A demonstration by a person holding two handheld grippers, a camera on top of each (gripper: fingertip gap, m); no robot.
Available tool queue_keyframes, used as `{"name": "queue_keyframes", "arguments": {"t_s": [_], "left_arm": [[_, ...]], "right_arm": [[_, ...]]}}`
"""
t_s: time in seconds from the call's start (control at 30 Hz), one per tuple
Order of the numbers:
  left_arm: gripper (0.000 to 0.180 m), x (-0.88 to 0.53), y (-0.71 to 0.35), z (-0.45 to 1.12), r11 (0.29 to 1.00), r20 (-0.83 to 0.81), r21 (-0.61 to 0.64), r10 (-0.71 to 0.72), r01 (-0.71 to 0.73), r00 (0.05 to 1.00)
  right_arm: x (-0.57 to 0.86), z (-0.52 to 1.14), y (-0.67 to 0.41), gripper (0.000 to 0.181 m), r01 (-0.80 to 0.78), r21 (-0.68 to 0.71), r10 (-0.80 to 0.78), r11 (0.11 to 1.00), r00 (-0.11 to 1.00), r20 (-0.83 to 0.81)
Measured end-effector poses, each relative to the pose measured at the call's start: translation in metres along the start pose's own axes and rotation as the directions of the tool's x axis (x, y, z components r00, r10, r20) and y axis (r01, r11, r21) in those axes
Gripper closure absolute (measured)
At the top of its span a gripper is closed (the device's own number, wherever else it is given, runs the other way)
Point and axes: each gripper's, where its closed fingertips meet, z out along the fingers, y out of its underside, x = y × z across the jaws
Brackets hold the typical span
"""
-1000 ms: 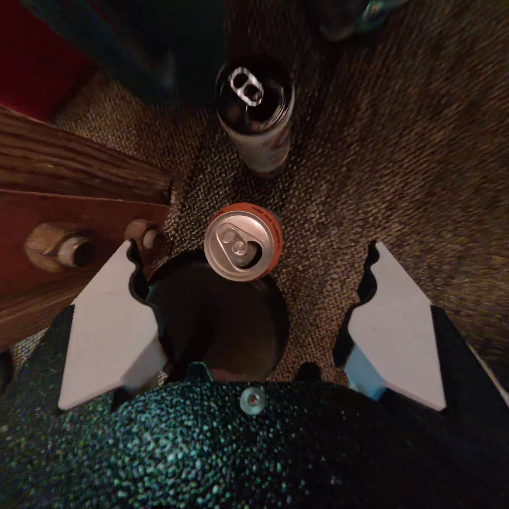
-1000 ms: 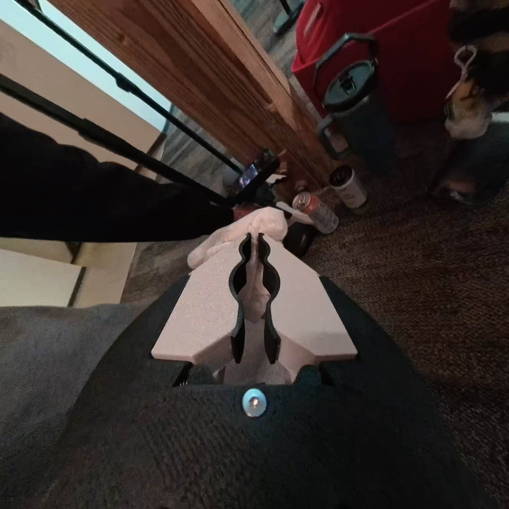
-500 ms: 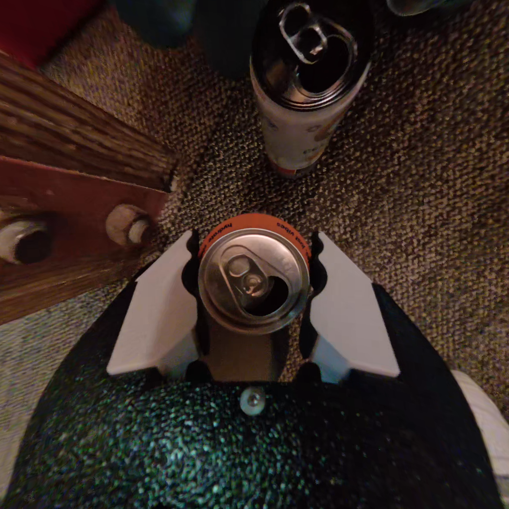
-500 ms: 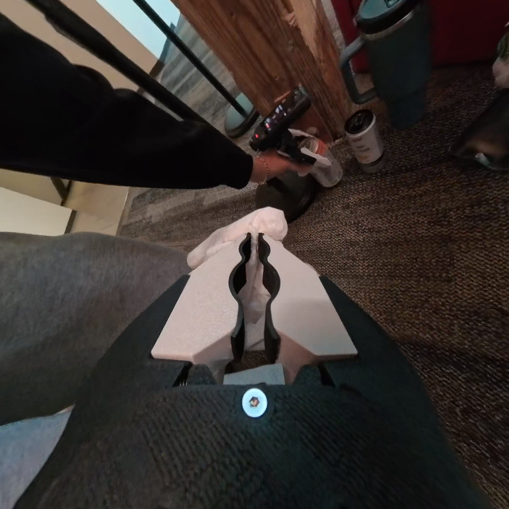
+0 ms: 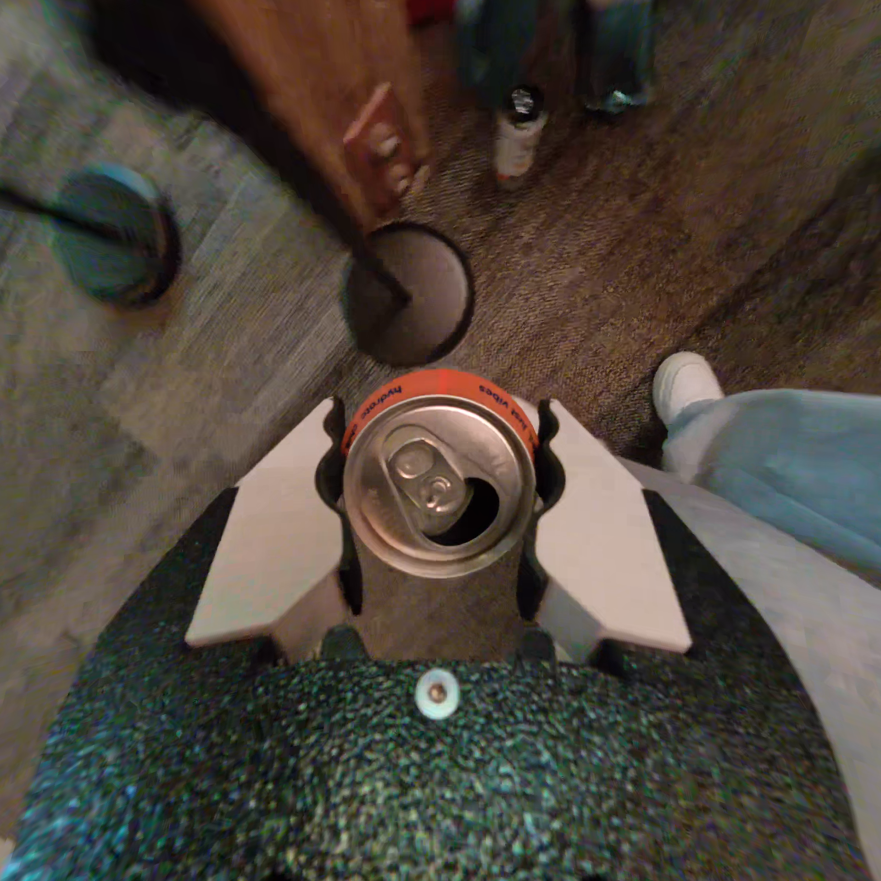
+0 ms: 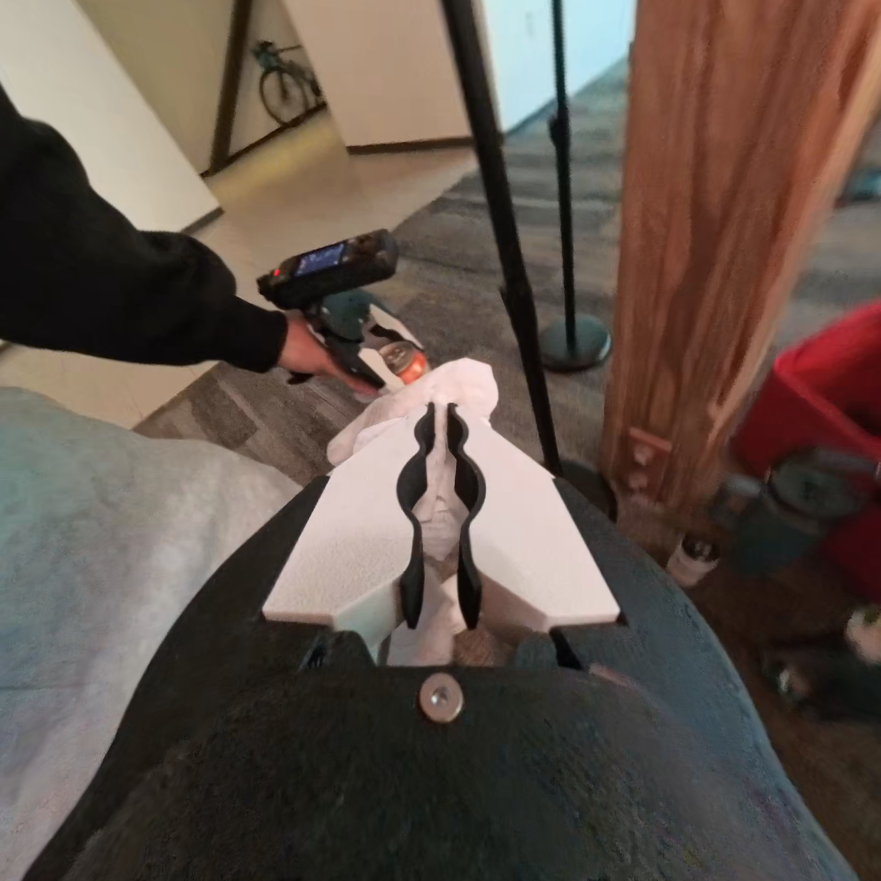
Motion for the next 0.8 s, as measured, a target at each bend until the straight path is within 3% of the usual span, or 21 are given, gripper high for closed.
{"name": "queue_keyframes", "arguments": {"t_s": [0.03,0.1,0.17,0.33,0.53,0.73,0.8], "left_arm": [[0.100,-0.023,0.010,-0.035,0.997,0.030,0.006,-0.075,0.075,0.997],[0.100,-0.078,0.032,-0.098,0.983,0.121,0.033,-0.181,0.178,0.976],[0.101,-0.140,0.047,-0.159,0.957,0.213,0.102,-0.287,0.271,0.934],[0.101,-0.307,0.048,-0.317,0.844,0.307,0.370,-0.506,0.389,0.806],[0.101,-0.460,0.047,-0.473,0.816,0.307,0.495,-0.484,0.297,0.820],[0.102,-0.558,0.034,-0.528,0.860,0.300,0.445,-0.408,0.252,0.862],[0.103,-0.590,0.023,-0.519,0.863,0.277,0.444,-0.387,0.240,0.879]], "right_arm": [[-0.016,0.005,-0.030,0.178,0.071,0.013,-0.071,0.997,0.997,0.008],[-0.047,0.013,-0.095,0.178,0.216,0.070,-0.216,0.974,0.976,-0.020],[-0.077,0.015,-0.171,0.178,0.266,0.170,-0.256,0.949,0.964,-0.075],[-0.092,-0.030,-0.374,0.178,0.281,0.451,-0.145,0.847,0.939,-0.313],[-0.156,-0.019,-0.538,0.178,0.490,0.484,-0.217,0.725,0.830,-0.514],[-0.242,0.066,-0.638,0.178,0.575,0.520,-0.311,0.632,0.802,-0.510],[-0.253,0.118,-0.656,0.178,0.570,0.519,-0.349,0.638,0.814,-0.465]]}}
